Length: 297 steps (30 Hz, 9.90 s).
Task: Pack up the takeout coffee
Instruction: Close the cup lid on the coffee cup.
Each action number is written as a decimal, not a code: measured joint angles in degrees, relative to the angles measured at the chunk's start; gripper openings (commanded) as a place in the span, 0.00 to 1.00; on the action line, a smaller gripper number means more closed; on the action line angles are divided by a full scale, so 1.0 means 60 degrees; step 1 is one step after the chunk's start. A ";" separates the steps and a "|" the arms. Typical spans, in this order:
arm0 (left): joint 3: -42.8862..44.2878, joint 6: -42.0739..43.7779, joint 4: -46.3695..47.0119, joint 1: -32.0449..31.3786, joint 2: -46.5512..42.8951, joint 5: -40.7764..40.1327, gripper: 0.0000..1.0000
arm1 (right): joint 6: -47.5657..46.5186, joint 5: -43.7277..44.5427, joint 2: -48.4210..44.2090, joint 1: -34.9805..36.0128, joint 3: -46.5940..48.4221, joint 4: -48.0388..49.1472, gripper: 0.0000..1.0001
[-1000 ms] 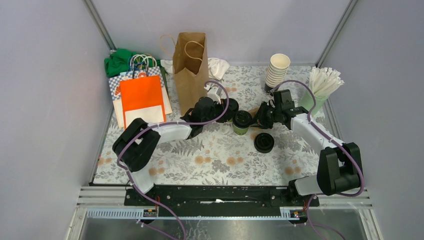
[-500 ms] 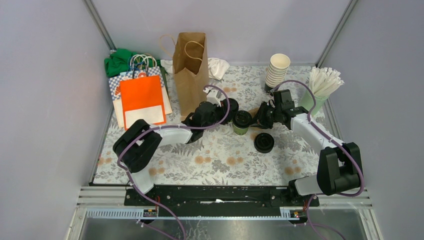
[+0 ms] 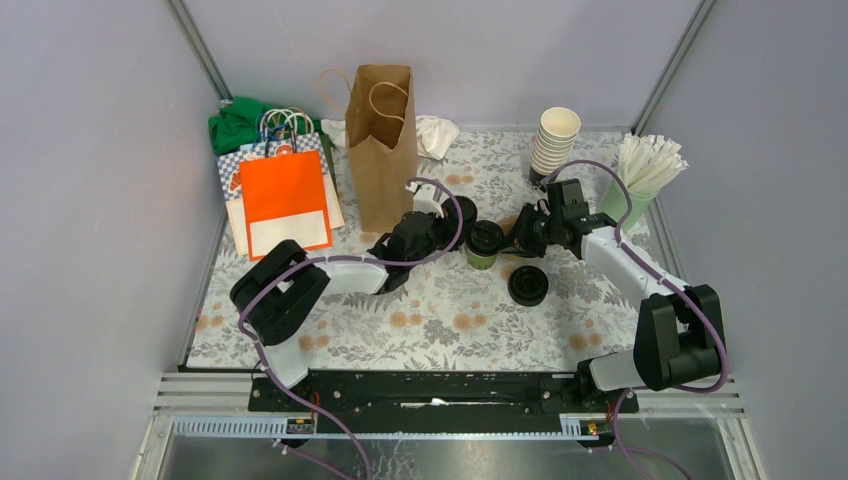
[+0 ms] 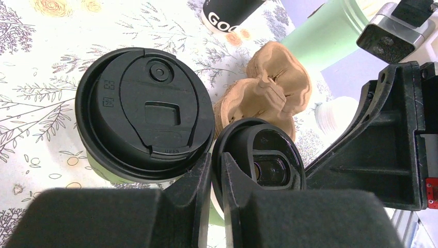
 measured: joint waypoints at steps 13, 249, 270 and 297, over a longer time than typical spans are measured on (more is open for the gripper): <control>-0.0302 0.0000 0.0805 -0.0237 0.0138 -0.0659 0.16 | 0.0004 -0.0007 0.0025 -0.0004 0.0015 -0.0004 0.23; -0.0608 -0.3708 -0.1042 0.0528 -0.1078 0.2116 0.27 | -0.1723 0.4557 0.2007 0.2918 0.4248 -0.3738 0.76; -0.0605 -0.3869 -0.0736 0.0543 -0.0933 0.2142 0.11 | -0.1694 0.4721 0.2047 0.2918 0.4248 -0.3730 0.70; -0.0845 -0.4149 0.0124 0.0557 -0.0594 0.2142 0.11 | -0.1927 0.4779 0.2597 0.2918 0.4874 -0.4277 0.69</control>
